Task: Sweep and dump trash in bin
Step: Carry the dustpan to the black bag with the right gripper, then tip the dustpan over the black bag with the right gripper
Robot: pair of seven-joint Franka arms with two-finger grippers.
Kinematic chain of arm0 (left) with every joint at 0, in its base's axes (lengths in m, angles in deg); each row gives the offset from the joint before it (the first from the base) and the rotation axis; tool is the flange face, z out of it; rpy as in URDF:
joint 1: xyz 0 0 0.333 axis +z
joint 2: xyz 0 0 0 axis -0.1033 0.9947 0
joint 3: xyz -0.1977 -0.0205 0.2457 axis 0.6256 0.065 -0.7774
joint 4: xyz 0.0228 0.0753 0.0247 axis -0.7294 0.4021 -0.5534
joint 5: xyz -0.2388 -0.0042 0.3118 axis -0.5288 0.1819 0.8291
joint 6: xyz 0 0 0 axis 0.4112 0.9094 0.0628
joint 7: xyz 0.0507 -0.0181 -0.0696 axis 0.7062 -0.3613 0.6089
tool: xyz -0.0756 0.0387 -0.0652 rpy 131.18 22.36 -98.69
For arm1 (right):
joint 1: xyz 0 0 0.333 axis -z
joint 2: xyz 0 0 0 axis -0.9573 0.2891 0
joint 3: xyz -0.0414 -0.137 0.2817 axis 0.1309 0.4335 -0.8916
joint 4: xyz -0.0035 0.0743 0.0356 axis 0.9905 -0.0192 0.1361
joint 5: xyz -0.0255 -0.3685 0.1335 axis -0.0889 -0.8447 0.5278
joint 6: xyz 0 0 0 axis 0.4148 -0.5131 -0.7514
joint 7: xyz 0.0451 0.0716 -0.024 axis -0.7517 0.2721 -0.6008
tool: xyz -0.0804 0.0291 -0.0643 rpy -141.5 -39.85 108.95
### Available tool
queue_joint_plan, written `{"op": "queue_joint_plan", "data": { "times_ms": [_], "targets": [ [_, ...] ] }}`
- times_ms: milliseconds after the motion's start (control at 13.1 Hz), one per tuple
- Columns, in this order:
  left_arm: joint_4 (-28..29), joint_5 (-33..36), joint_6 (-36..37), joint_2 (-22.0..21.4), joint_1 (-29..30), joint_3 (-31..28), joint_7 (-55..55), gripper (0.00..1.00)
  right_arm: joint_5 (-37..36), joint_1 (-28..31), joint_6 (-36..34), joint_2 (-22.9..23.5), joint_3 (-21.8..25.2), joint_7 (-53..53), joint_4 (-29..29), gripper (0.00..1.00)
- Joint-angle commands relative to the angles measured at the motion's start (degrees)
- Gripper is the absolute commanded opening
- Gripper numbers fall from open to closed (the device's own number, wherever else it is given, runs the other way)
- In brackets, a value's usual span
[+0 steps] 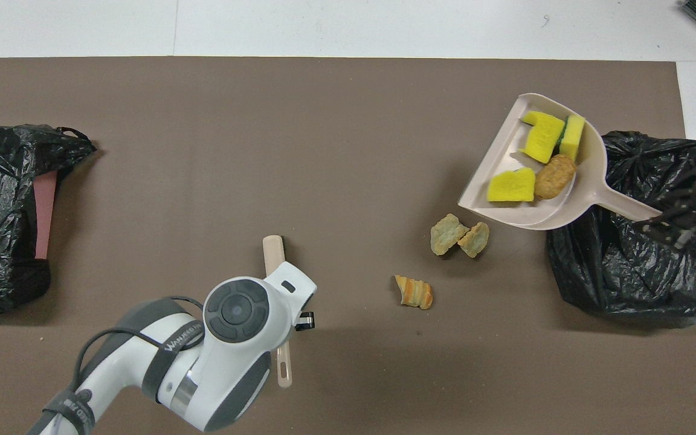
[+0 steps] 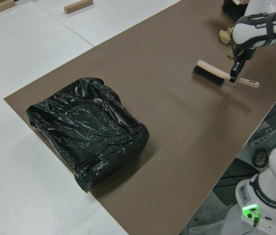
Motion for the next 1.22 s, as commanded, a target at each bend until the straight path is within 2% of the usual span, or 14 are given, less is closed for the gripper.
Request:
{"op": "queue_joint_plan", "data": {
  "times_ms": [0, 76, 153, 229, 306, 535, 841, 1146],
  "targets": [
    [3.9, 0.7, -0.6, -2.6, -1.6, -1.1, 3.3, 0.00, -6.6, 5.9, 0.7, -0.8, -0.8, -7.5, 0.5, 0.00],
    [3.8, 0.7, -0.6, -2.4, -1.4, -1.1, 2.8, 0.00, -9.7, 7.5, 1.8, -0.9, -0.8, -9.9, 0.5, 0.00],
    [3.2, 0.7, -1.1, -1.9, -0.8, -1.2, 1.5, 0.32, -12.1, 9.2, 2.6, -1.1, -0.8, -12.0, 0.4, 0.00],
    [1.4, 0.6, -0.8, -0.7, -0.2, -1.3, 0.4, 0.82, -13.7, 10.2, 3.0, -1.1, -0.8, -14.3, 0.5, 0.00],
    [0.0, 0.6, -0.7, 0.3, 1.0, -1.4, 0.3, 1.00, -16.5, 10.6, 3.8, -1.2, -0.8, -16.4, 0.4, 0.00],
    [-4.9, 0.7, -0.9, 3.9, 4.9, -1.5, -0.5, 1.00, -26.9, 9.5, 4.2, -1.2, -1.5, -22.2, -0.1, 0.00],
    [-14.4, 1.0, -0.9, 10.3, 12.7, -1.6, -9.5, 1.00, -34.3, 7.9, 9.3, -1.0, -2.0, -34.3, -0.8, 0.00],
    [-23.5, 1.2, 0.2, 15.7, 19.6, -1.6, -16.3, 1.00, -39.8, 4.3, 9.9, -0.8, -2.0, -36.2, -0.8, 0.00]
  ]
}}
